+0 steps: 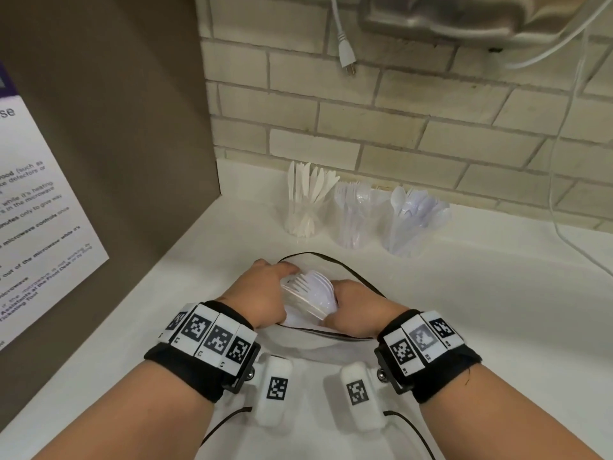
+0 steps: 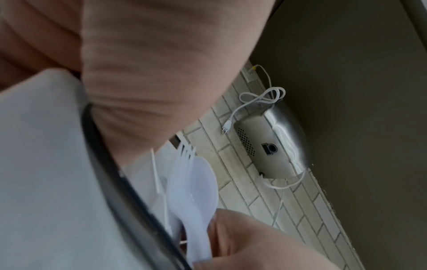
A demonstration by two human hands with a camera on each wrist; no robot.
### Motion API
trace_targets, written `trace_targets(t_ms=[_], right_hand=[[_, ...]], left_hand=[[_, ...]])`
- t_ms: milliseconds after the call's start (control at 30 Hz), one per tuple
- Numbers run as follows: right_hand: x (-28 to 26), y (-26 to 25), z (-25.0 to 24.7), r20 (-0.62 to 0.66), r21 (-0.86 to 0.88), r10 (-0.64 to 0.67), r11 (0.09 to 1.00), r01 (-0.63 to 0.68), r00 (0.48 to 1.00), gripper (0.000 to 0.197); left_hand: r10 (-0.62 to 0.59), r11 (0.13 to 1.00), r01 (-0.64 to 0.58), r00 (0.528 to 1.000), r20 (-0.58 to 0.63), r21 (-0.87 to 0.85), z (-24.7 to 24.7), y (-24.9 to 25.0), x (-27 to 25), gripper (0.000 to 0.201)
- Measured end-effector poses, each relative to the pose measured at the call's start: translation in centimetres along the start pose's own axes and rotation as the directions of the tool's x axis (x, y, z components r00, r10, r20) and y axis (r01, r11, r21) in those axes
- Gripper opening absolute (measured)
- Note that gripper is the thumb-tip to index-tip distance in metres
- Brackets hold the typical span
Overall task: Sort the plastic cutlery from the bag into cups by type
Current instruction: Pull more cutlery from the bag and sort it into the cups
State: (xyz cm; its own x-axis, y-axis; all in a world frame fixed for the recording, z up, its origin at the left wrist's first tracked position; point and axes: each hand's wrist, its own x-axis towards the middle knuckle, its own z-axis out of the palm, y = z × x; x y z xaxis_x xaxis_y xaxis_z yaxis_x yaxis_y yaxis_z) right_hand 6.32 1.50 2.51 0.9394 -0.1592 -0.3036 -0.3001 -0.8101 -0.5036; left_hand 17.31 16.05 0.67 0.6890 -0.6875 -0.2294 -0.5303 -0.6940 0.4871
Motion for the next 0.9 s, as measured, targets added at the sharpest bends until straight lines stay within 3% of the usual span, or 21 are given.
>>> trace_targets(t_ms=[200, 333, 400, 567, 633, 667, 733, 767, 833, 867, 900], right_hand=[[0.1, 0.7, -0.3, -0.092, 0.339, -0.029, 0.939, 0.058, 0.995, 0.033], [-0.2, 1.4, -0.8, -0.097, 0.303, -0.058, 0.949, 0.085, 0.994, 0.03], [-0.1, 1.7, -1.0, -0.134, 0.373, -0.053, 0.922, 0.1, 0.99, 0.026], [-0.3, 1.5, -1.3, -0.368, 0.572, -0.038, 0.778, 0.259, 0.929, 0.012], [-0.6, 1.0, -2.2, -0.423, 0.61, -0.039, 0.726, 0.316, 0.905, 0.016], [-0.6, 0.7, -2.8, -0.44, 0.657, -0.035, 0.669, 0.349, 0.897, 0.017], [-0.7, 0.2, -4.0, -0.449, 0.803, 0.005, 0.441, 0.401, 0.893, 0.012], [-0.7, -0.1, -4.7, -0.455, 0.842, 0.023, 0.336, 0.421, 0.89, 0.009], [-0.6, -0.8, -6.3, -0.502, 0.837, 0.035, 0.274, 0.474, 0.864, 0.009], [-0.6, -1.2, -7.2, -0.527, 0.823, 0.032, 0.269, 0.501, 0.849, 0.011], [-0.6, -1.7, -8.1, -0.546, 0.815, 0.03, 0.251, 0.523, 0.837, 0.013]], left_hand=[[-0.031, 0.999, 0.031, 0.999, -0.023, 0.022, -0.8, 0.9, -0.2, 0.082], [-0.053, 0.999, 0.054, 0.998, -0.035, 0.009, -2.1, 1.4, -0.2, 0.08], [-0.077, 0.997, 0.078, 0.996, -0.034, 0.027, -2.4, 1.5, -0.1, 0.078], [-0.049, 0.965, 0.04, 0.998, 0.028, 0.258, -0.9, 2.5, -0.2, 0.074], [-0.042, 0.939, 0.021, 0.998, 0.056, 0.344, -0.4, 2.7, -0.3, 0.071], [-0.046, 0.923, 0.013, 0.996, 0.076, 0.384, -0.3, 2.7, -0.4, 0.071], [-0.071, 0.903, 0.016, 0.991, 0.112, 0.429, -0.9, 2.8, -0.9, 0.068], [-0.05, 0.921, 0.01, 0.994, 0.094, 0.389, -1.6, 2.9, -1.3, 0.06], [0.106, 0.992, -0.099, 0.989, -0.103, 0.077, -3.2, 3.7, -1.8, 0.03], [0.152, 0.966, -0.201, 0.951, -0.269, -0.165, -3.9, 4.3, -2.0, 0.015], [0.102, 0.858, -0.283, 0.912, -0.396, -0.429, -4.4, 5.0, -2.0, 0.006]])
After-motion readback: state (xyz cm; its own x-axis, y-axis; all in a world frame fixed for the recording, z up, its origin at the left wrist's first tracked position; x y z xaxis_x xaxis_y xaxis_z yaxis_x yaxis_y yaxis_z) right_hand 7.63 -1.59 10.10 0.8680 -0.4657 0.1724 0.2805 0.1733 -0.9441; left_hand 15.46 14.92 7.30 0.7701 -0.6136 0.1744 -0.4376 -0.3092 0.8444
